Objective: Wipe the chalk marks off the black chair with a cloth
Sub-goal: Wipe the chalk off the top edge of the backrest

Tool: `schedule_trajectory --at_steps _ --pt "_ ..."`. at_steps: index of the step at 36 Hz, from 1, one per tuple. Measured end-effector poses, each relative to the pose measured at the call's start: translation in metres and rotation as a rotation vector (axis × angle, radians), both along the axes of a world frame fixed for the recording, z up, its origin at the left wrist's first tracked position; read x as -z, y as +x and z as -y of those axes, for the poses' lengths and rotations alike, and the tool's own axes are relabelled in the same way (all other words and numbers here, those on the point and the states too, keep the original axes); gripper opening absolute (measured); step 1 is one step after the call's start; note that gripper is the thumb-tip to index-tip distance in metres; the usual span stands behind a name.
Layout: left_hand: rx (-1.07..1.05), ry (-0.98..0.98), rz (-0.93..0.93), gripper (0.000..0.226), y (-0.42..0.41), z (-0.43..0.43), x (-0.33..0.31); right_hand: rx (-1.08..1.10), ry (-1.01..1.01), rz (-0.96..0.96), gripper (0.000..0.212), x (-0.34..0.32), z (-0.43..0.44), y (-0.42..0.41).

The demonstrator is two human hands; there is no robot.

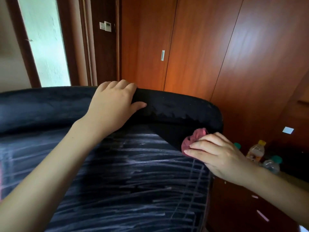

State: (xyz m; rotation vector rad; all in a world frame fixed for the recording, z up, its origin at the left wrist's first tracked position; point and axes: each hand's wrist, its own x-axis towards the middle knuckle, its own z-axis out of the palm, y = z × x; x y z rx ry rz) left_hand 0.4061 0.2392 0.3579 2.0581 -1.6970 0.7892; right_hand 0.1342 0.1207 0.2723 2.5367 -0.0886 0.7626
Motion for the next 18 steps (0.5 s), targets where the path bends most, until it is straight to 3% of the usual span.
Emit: schedule_trajectory --at_steps 9,18 --pt "-0.032 -0.018 -0.042 0.065 0.006 -0.009 -0.001 -0.251 -0.084 0.165 0.023 -0.056 -0.031 0.097" --pt "-0.094 -0.069 -0.08 0.061 0.023 -0.016 0.002 -0.157 -0.011 0.185 0.031 -0.027 -0.017 0.1"
